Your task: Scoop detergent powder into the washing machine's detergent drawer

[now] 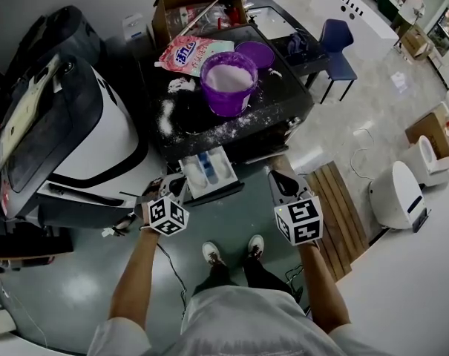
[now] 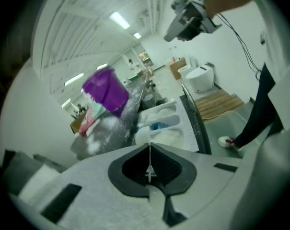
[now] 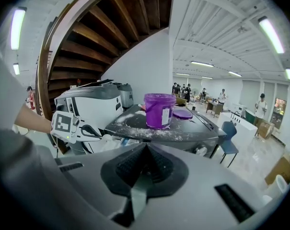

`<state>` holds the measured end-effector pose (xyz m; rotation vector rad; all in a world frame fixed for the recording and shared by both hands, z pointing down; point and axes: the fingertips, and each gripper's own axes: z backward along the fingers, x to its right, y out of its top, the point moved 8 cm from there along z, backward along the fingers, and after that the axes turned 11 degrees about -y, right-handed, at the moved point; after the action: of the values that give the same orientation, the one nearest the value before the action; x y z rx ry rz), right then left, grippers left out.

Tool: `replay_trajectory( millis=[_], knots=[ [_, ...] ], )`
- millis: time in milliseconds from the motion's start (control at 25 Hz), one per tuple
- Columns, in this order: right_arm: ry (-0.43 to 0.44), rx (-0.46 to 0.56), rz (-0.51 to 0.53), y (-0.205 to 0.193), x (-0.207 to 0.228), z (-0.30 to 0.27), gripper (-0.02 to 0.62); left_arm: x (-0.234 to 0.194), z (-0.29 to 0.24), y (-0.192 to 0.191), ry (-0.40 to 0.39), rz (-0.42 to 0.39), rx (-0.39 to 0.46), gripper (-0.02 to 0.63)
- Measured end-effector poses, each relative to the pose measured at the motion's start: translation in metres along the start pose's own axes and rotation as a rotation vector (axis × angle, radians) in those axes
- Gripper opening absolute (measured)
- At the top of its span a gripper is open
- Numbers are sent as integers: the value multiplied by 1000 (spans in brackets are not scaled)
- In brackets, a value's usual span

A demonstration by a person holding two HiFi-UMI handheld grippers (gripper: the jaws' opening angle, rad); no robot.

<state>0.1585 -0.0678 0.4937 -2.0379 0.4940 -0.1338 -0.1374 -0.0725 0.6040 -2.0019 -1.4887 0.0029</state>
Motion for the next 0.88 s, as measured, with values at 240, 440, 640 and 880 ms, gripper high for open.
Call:
replay_trajectory(
  millis=[240, 440, 640, 880],
  knots=[
    [-1, 0, 1, -1, 0, 0, 6, -9, 1, -8, -19, 281, 72, 12],
    [-1, 28, 5, 10, 1, 2, 6, -17, 17, 2, -28, 421, 191, 12],
    [-16, 96, 12, 33, 9, 5, 6, -32, 46, 19, -74, 644, 383, 13],
    [-34, 200, 36, 74, 24, 10, 6, -55, 93, 49, 25, 658, 513, 13]
  ],
)
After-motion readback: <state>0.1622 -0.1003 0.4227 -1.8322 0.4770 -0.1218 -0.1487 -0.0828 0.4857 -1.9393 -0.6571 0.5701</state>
